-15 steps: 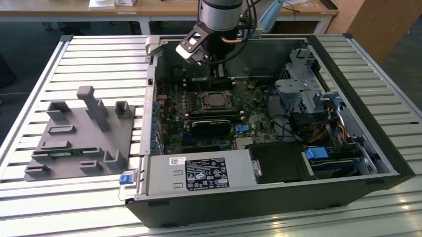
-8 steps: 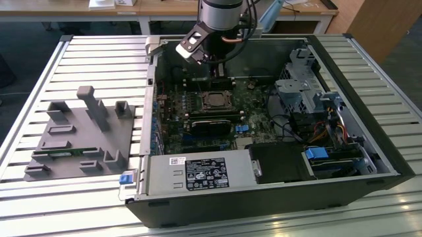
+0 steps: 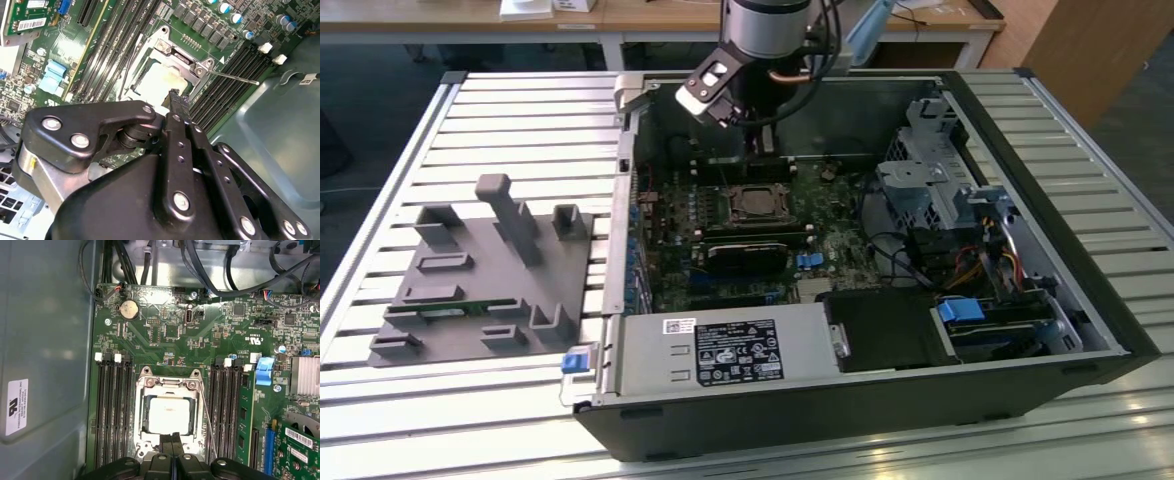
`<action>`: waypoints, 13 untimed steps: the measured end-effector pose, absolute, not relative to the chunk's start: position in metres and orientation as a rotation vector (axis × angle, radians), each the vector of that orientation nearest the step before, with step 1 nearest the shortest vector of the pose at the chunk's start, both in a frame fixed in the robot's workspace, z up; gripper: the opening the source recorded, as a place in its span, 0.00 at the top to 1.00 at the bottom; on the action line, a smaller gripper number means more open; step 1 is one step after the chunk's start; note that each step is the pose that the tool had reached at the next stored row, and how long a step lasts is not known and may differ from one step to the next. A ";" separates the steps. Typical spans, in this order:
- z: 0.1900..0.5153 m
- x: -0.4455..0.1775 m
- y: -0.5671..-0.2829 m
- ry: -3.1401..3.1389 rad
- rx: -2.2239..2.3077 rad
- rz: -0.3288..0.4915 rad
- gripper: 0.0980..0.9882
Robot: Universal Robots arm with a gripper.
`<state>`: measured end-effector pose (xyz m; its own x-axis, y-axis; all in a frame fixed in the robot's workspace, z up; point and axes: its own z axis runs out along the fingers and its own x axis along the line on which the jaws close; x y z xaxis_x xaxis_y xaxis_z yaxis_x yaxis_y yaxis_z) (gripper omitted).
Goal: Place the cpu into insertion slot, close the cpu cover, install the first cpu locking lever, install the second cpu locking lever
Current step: 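Install the first cpu locking lever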
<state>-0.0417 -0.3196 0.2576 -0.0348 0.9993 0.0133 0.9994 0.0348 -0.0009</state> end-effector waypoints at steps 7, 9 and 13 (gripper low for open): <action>0.265 -0.042 -0.320 -2.252 -2.175 -0.014 0.99; 0.267 -0.042 -0.320 -2.252 -2.175 -0.013 0.99; 0.271 -0.042 -0.320 -2.253 -2.175 -0.014 0.99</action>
